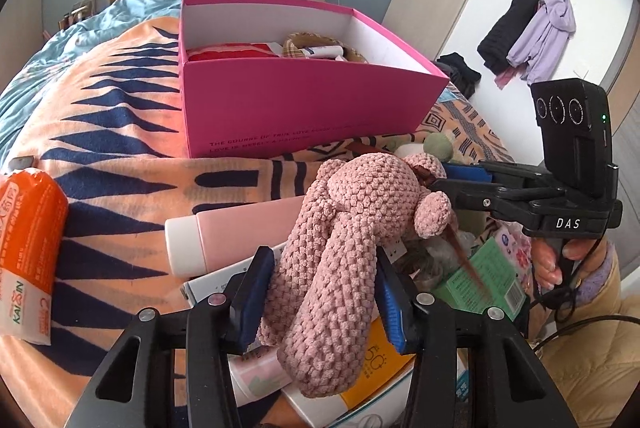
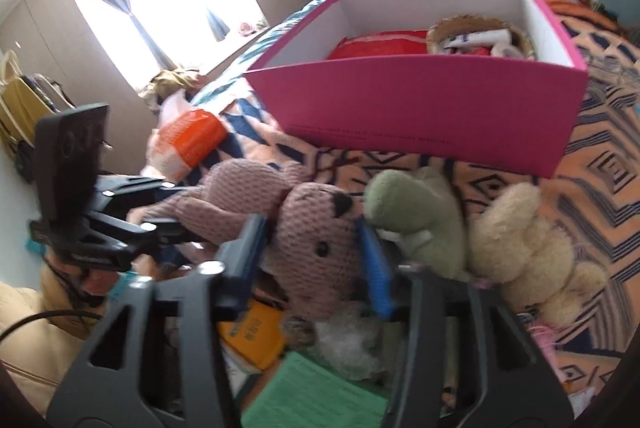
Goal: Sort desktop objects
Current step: 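Close the left tool on the pink knitted bunny while the right tool grasps the pink knitted bear, then lift and carry both pink knitted toys over the magenta box with both tools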
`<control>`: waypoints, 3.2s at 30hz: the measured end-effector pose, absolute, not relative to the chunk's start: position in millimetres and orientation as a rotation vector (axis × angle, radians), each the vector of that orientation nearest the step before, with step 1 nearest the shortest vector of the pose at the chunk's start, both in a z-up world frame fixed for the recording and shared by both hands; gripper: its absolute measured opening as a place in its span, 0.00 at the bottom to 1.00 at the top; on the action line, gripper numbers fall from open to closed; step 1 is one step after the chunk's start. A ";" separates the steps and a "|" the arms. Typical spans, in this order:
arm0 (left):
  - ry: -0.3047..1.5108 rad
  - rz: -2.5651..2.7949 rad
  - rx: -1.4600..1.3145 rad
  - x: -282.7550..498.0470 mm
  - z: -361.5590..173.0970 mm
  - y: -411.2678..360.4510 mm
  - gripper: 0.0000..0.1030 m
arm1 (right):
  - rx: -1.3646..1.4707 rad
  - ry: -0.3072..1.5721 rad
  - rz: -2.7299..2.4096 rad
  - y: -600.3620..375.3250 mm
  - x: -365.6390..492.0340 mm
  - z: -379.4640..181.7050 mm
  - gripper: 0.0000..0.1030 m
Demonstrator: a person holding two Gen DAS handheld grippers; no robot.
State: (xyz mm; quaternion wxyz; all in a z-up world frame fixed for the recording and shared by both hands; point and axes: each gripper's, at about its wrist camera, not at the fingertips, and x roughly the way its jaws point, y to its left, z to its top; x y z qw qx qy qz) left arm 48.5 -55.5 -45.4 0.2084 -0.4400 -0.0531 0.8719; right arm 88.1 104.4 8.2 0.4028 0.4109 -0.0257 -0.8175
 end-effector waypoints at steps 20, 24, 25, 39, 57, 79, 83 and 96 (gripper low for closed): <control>-0.133 2.489 -1.065 35.8 -3.2 -49.9 0.42 | 0.823 0.030 -2.180 99.4 92.0 56.2 0.42; -0.132 2.500 -1.049 29.9 2.9 -49.3 0.42 | 0.800 0.044 -2.191 100.5 87.2 64.9 0.42; -0.129 2.503 -1.043 28.4 4.8 -48.9 0.42 | 0.793 0.047 -2.195 100.5 84.9 68.0 0.42; -0.134 2.531 -1.008 3.0 22.5 -51.0 0.42 | 0.733 0.052 -2.230 98.7 60.8 89.9 0.42; -0.125 2.583 -0.989 -29.2 35.3 -53.1 0.42 | 0.692 0.067 -2.251 88.0 25.0 104.7 0.43; -0.110 2.623 -1.025 -69.6 35.5 -54.9 0.41 | 0.718 0.041 -2.256 77.2 -13.3 103.4 0.43; -0.100 2.628 -1.034 -77.7 33.9 -54.7 0.41 | 0.728 0.044 -2.263 74.6 -20.6 102.6 0.43; -0.093 2.642 -1.071 -102.6 28.6 -57.8 0.40 | 0.777 0.055 -2.270 61.9 -49.1 97.9 0.43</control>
